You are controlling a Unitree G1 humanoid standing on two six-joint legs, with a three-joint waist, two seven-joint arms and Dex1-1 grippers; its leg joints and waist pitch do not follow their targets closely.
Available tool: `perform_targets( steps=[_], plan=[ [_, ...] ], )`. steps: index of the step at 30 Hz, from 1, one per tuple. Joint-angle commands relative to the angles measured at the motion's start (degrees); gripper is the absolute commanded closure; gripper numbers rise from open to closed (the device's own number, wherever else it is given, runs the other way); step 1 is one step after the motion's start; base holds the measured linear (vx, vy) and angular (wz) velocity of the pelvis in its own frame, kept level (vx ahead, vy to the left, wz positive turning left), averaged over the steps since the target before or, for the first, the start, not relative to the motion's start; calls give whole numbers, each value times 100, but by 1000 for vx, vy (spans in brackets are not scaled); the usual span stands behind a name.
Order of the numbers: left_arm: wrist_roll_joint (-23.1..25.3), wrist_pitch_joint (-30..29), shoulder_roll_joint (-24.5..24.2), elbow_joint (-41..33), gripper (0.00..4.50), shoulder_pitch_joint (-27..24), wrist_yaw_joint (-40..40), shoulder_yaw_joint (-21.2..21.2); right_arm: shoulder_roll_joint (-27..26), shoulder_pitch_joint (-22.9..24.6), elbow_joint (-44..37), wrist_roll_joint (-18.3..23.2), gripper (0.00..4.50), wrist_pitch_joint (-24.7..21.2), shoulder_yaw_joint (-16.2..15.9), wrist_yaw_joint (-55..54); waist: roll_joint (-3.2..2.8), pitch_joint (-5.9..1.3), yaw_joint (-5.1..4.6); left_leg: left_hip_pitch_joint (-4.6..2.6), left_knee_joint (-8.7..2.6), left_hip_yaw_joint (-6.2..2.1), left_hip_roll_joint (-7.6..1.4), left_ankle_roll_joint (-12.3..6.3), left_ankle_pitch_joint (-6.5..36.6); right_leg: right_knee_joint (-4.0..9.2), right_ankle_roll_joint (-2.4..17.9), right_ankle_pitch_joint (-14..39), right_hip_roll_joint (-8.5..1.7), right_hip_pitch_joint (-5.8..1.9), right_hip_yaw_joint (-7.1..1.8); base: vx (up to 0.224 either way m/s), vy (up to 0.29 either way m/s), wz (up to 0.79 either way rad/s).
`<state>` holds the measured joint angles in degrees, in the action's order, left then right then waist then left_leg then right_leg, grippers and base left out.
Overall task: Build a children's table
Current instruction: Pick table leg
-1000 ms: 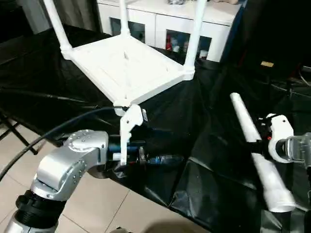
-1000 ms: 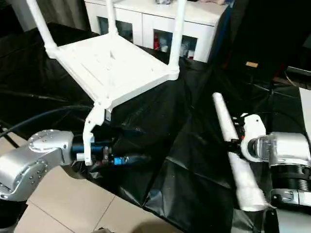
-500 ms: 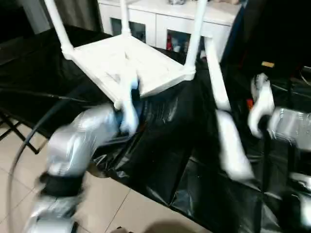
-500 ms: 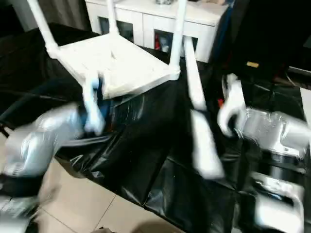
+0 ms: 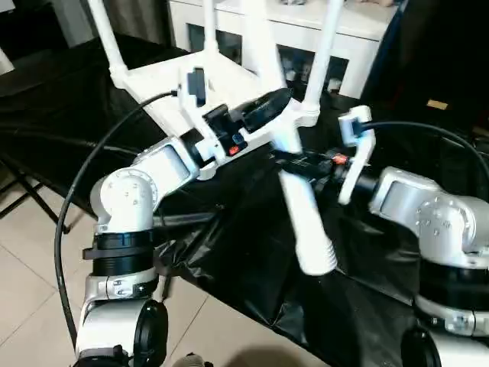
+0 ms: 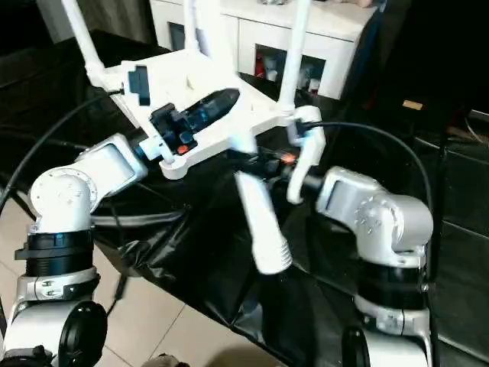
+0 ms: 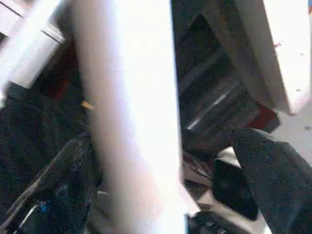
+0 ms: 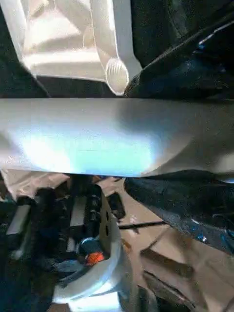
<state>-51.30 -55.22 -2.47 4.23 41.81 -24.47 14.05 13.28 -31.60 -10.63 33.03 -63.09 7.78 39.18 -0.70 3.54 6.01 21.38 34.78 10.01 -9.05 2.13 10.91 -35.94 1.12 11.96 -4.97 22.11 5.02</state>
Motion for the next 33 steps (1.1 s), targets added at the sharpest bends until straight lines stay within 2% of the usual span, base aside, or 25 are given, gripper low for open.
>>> perform_targets(
  steps=[1, 3, 4, 6, 7, 13, 14, 16, 17, 18, 21, 22, 23, 26, 27, 29, 30, 33],
  plan=[
    [-182, -103, -10, -62, 0, 140, 30, -11, 92, 33, -156, -47, 282, 131, -36, -10, 16, -410, 16, -53, -393, -134, -357, 9, 551, 466, 957, 931, -410, -304, -346, 0, 0, 0],
    [-218, -146, 36, -68, 0, 162, 20, 9, 179, 91, -265, -104, 282, 161, -87, 9, 56, -406, 9, -43, -404, -139, -353, 17, 565, 479, 886, 946, -400, -316, -344, 0, 0, 0],
    [-210, -147, 35, -56, 0, 168, 19, 14, 190, 95, -288, -105, 282, 156, -98, 11, 51, -411, 13, -48, -400, -138, -354, 17, 544, 477, 878, 928, -401, -315, -347, 0, 0, 0],
    [-194, -196, 7, -51, 28, 179, -11, 29, 216, 96, -360, -92, 282, 136, -120, -28, -26, -413, 18, -49, -397, -147, -352, 32, 547, 471, 876, 873, -402, -304, -347, 0, 0, 0],
    [-194, -196, 7, -51, 35, 179, -11, 29, 216, 96, -360, -92, 282, 136, -120, -28, -7, -412, 8, -51, -400, -143, -353, 32, 559, 485, 872, 855, -393, -301, -346, 0, 0, 0],
    [-322, -265, -130, -61, 81, 234, -150, -20, 286, 38, -421, -28, 282, 159, -160, -252, -36, -413, -20, -50, -409, -156, -349, 59, 629, 469, 966, 696, -385, -319, -335, 0, 0, 0],
    [-362, -291, -143, -59, 81, 246, -201, -14, 280, 38, -452, -22, 282, 144, -164, -280, -121, -416, -20, -60, -400, -161, -347, 81, 673, 474, 976, 687, -384, -310, -334, 0, 0, 0],
    [-425, -351, -155, -64, 99, 247, -268, -13, 269, 59, -510, -27, 282, 125, -170, -313, -80, -418, -23, -53, -402, -159, -340, 68, 650, 462, 1002, 631, -380, -328, -333, 0, 0, 0],
    [-425, -364, -160, -67, 121, 245, -270, -18, 265, 69, -526, -29, 282, 121, -172, -319, -89, -413, -21, -44, -397, -155, -337, 48, 621, 463, 1028, 615, -386, -328, -334, 0, 0, 0],
    [-431, -391, -164, -78, 122, 243, -270, -20, 260, 81, -550, -31, 282, 109, -169, -331, -131, -415, -22, -50, -394, -157, -341, 45, 625, 469, 1030, 598, -381, -320, -332, 0, 0, 0],
    [-419, -426, -191, -62, 131, 262, -303, -30, 254, 110, -604, -4, 282, 87, -162, -412, -127, -415, -25, -45, -394, -161, -336, 34, 624, 462, 1038, 588, -380, -334, -329, 0, 0, 0],
    [-408, -421, -200, -52, 131, 270, -310, -34, 254, 121, -618, 6, 282, 85, -158, -438, -149, -409, -26, -46, -396, -160, -339, 43, 637, 472, 1033, 637, -381, -328, -329, 0, 0, 0],
    [-366, -376, -211, -29, 160, 282, -300, -42, 258, 131, -627, 21, 282, 89, -160, -465, -147, -411, -25, -50, -395, -161, -340, 49, 642, 470, 1030, 647, -381, -327, -328, 0, 0, 0],
    [-269, -205, -245, 62, 166, 339, -282, -41, 273, 161, -641, -53, 282, 186, -214, -575, -144, -408, -25, -53, -400, -162, -339, 62, 675, 481, 986, 727, -383, -324, -330, 0, 0, 0],
    [-241, -157, -249, 65, 181, 345, -266, -39, 268, 165, -644, -67, 226, 203, -220, -590, -144, -407, -29, -51, -403, -163, -339, 68, 683, 482, 982, 738, -382, -324, -329, 0, 0, 0],
    [-72, -42, -364, 50, 194, 394, -341, -137, 191, 119, -572, -105, 212, 256, -195, -677, -133, -409, -29, -47, -408, -166, -347, 76, 661, 479, 970, 714, -386, -324, -332, 0, 0, 0],
    [-44, -31, -428, 47, 204, 448, -413, -161, 149, 105, -556, -96, 212, 277, -193, -693, -107, -408, -39, -51, -415, -160, -342, 87, 656, 474, 941, 756, -382, -317, -332, 0, 0, 0],
    [-45, -6, -490, 58, 209, 555, -529, -170, 219, 130, -572, -76, 197, 289, -273, -599, -122, -412, -37, -56, -409, -159, -342, 117, 635, 465, 961, 725, -391, -319, -336, 0, 0, 0]
  ],
)
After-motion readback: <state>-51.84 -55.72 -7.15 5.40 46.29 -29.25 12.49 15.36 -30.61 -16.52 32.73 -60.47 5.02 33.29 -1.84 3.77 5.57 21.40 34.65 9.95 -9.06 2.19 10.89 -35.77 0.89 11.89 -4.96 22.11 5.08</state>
